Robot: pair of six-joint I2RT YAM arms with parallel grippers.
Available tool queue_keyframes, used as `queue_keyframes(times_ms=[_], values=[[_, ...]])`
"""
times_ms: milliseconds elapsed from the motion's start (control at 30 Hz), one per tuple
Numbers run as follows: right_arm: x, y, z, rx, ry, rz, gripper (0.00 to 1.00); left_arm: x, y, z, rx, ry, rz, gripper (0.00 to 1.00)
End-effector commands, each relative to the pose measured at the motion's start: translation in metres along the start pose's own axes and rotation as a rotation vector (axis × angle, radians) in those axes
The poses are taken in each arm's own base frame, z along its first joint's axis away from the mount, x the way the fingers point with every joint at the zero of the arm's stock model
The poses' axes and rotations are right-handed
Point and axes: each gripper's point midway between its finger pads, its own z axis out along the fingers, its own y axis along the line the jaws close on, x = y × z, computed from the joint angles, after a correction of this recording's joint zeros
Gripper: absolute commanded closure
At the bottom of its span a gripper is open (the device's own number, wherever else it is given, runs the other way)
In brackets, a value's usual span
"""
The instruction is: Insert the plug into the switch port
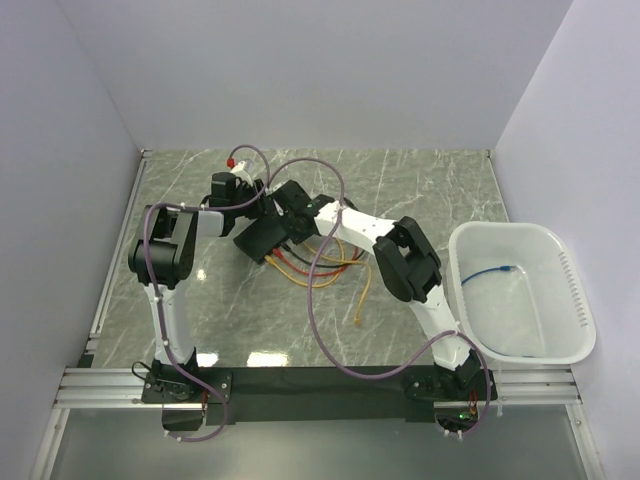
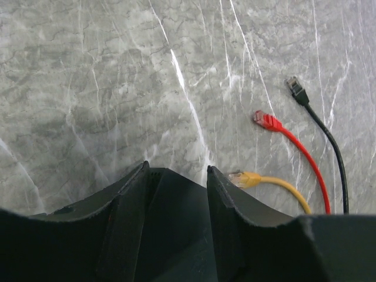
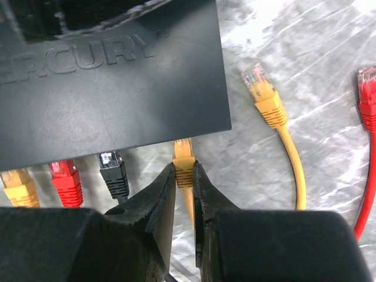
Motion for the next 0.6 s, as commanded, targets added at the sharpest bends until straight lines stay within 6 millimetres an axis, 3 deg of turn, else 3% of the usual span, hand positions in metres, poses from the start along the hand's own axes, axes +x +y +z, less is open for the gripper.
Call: queue_keyframes(times_ms=[0, 567], values=[[-0.094, -0.038, -0.036, 0.084, -0.329, 0.044, 1.00, 0.054, -0.006, 0.002, 0.043, 0.178, -0.074, 0.51], [-0.122, -0.043, -0.029, 0.088, -0.401, -0.035, 1.00, 0.071, -0.023, 0.012, 0.077, 0.238, -0.023, 0.53]])
